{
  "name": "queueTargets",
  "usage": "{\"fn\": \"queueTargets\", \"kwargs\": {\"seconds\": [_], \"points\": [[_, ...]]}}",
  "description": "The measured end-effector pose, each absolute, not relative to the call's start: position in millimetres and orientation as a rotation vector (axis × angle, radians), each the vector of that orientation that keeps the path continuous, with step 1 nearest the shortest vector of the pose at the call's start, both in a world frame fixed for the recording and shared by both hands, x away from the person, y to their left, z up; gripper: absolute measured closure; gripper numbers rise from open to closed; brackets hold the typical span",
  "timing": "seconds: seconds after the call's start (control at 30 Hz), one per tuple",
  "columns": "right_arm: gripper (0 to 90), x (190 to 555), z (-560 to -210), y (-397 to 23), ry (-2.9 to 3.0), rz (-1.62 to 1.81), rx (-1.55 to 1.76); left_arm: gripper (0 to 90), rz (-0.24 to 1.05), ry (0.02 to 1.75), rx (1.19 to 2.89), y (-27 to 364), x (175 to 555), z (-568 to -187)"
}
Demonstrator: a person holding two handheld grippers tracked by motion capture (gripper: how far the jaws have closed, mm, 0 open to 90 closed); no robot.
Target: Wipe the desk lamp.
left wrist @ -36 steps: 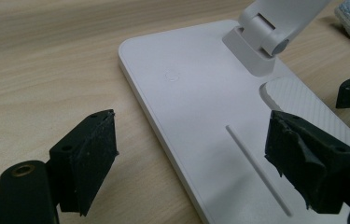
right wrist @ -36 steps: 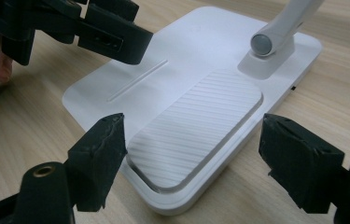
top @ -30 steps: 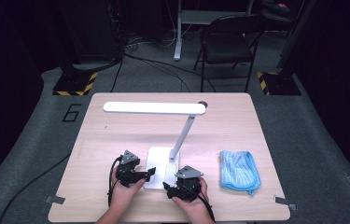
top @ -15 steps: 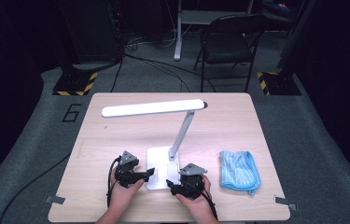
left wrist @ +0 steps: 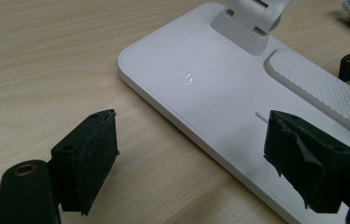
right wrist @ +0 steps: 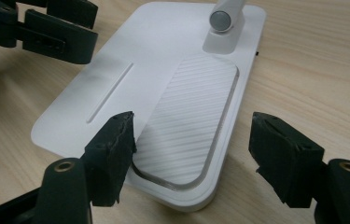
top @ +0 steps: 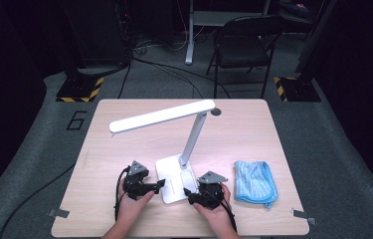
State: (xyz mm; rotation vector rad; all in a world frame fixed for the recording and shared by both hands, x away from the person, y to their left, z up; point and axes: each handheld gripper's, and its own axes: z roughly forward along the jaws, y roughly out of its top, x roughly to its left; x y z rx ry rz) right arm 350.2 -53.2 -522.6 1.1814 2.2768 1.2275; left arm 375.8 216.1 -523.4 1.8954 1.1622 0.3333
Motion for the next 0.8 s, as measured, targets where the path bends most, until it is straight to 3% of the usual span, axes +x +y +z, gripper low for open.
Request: {"fn": "queueTargets", "kwargs": {"seconds": [0.8], "points": [[34.2,371,-521,-91,2.152,1.177,1.299,20.6,0.312,1.083,1.933,207,378,-523]]}}
